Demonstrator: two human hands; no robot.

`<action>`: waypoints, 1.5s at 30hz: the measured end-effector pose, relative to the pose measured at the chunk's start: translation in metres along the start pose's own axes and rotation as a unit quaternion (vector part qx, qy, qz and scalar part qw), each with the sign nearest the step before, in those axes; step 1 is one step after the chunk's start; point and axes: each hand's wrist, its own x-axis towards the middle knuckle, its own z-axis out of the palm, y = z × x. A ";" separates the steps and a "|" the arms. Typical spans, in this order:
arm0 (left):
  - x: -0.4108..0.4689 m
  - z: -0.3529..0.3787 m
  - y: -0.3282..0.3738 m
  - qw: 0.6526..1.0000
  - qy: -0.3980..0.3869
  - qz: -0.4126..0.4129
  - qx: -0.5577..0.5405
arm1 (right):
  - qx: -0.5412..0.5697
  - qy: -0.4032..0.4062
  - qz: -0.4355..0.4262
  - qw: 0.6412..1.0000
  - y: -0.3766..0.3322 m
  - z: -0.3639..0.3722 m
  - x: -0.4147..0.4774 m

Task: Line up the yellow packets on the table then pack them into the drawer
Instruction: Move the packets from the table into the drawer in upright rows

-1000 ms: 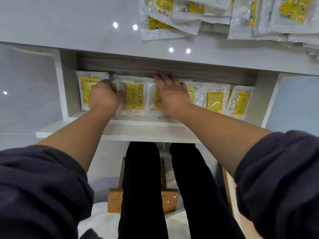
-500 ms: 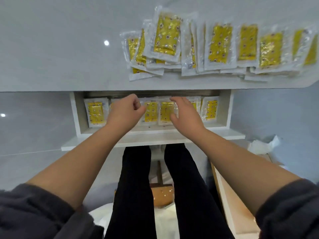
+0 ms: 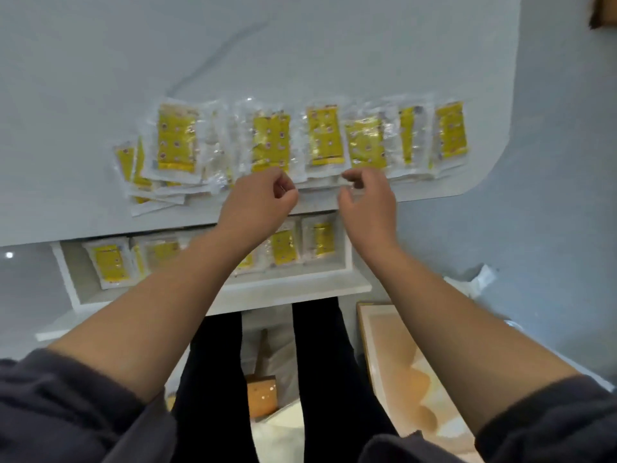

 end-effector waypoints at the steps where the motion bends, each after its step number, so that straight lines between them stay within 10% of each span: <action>1: 0.007 0.011 0.015 1.000 0.000 0.006 0.007 | -0.006 0.027 0.008 1.000 0.012 -0.018 0.013; 7: 0.062 0.068 0.086 0.980 0.049 0.093 0.170 | -0.056 0.136 0.123 0.981 0.068 -0.099 0.090; 14: 0.123 0.080 0.127 0.934 -0.015 0.131 0.332 | -0.046 -0.008 0.228 0.973 0.088 -0.110 0.134; 22: 0.133 0.080 0.130 0.897 0.042 0.183 0.401 | -0.071 0.002 0.265 0.962 0.100 -0.103 0.147; 45: 0.104 0.060 0.154 0.949 -0.132 0.227 0.176 | 0.160 0.027 0.245 0.956 0.118 -0.161 0.126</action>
